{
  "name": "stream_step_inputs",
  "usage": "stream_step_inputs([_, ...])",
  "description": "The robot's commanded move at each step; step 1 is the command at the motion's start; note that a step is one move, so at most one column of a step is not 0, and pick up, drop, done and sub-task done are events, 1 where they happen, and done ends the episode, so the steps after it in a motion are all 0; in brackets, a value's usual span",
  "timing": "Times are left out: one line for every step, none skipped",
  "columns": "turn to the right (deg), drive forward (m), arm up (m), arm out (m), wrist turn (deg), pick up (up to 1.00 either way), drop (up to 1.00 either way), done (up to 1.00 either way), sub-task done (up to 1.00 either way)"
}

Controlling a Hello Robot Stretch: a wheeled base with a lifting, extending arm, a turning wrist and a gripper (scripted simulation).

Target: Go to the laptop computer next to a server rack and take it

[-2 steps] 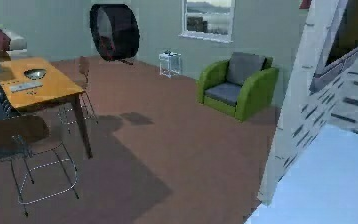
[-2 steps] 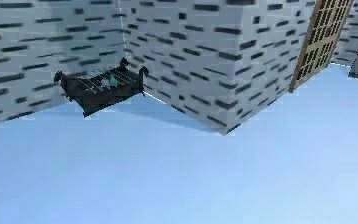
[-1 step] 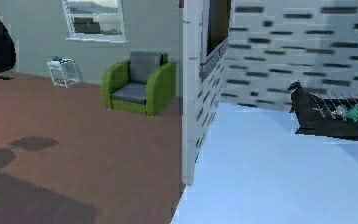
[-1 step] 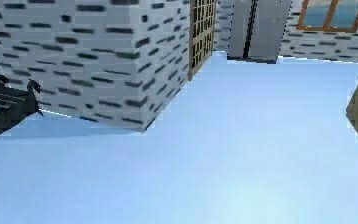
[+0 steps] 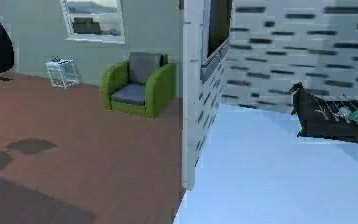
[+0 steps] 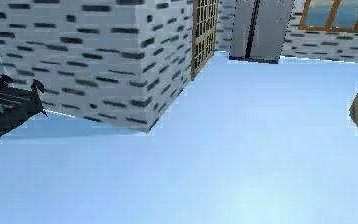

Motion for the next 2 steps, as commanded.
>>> stream_step_inputs([-45.0,0.00,0.00,0.00,0.0,0.00,0.00,0.00,0.00])
stream_step_inputs([-33.0,0.00,0.00,0.00,0.0,0.00,0.00,0.00,0.00])
